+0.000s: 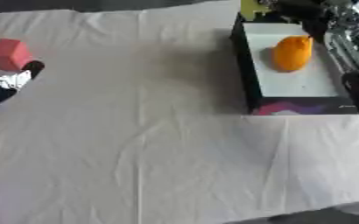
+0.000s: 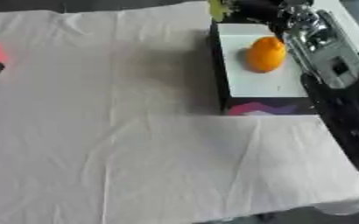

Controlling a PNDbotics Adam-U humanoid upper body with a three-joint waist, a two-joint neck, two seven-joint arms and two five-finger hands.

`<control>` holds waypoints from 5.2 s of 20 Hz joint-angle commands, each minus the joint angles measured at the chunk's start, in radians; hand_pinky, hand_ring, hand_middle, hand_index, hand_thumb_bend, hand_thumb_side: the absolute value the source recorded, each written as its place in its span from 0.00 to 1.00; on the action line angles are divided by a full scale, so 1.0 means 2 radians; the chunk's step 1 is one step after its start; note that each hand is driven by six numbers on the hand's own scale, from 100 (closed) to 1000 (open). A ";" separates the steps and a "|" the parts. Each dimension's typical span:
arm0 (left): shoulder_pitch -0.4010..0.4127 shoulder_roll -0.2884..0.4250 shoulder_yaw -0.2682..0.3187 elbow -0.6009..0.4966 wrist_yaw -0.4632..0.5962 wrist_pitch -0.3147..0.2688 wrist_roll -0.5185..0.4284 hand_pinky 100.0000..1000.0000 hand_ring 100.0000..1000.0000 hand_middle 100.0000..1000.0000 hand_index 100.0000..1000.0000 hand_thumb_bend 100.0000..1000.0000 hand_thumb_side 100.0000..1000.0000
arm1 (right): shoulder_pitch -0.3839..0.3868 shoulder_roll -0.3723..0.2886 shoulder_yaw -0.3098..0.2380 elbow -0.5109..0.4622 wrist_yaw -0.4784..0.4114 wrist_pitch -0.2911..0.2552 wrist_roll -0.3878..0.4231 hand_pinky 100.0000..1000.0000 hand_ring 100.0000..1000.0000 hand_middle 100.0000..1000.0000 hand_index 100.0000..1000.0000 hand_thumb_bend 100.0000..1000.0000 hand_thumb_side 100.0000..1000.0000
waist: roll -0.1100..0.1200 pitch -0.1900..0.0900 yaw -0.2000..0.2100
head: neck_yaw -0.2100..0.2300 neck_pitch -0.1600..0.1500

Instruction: Pick up the objects with one hand, pass them to the other hand, and then place them into the box on the other side of the table.

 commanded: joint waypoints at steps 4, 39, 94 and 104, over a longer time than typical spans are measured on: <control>-0.001 0.019 0.012 -0.009 0.006 0.003 0.008 0.73 0.69 0.61 0.79 0.75 0.29 | 0.012 -0.037 -0.017 0.019 0.028 -0.009 -0.002 0.88 0.69 0.52 0.56 0.00 0.32 | 0.005 -0.019 0.001 | -0.004 0.000; 0.004 0.024 0.031 -0.008 0.009 0.013 0.023 0.73 0.69 0.61 0.79 0.72 0.28 | 0.037 -0.052 -0.070 0.014 0.071 -0.070 -0.037 0.95 0.87 0.82 0.90 0.20 0.65 | 0.005 -0.019 0.002 | 0.015 -0.016; -0.342 0.028 0.012 0.500 -0.082 0.181 -0.431 0.92 0.83 0.71 0.77 0.92 0.50 | -0.002 -0.008 -0.038 -0.016 0.014 -0.070 -0.070 0.95 0.84 0.79 0.89 0.20 0.63 | 0.030 -0.011 -0.030 | 0.163 -0.030; -0.342 0.024 0.022 0.523 -0.105 0.196 -0.419 0.92 0.84 0.71 0.75 0.93 0.49 | 0.000 -0.007 -0.038 -0.014 0.013 -0.071 -0.070 0.95 0.84 0.79 0.88 0.19 0.63 | 0.032 -0.006 -0.034 | 0.162 -0.034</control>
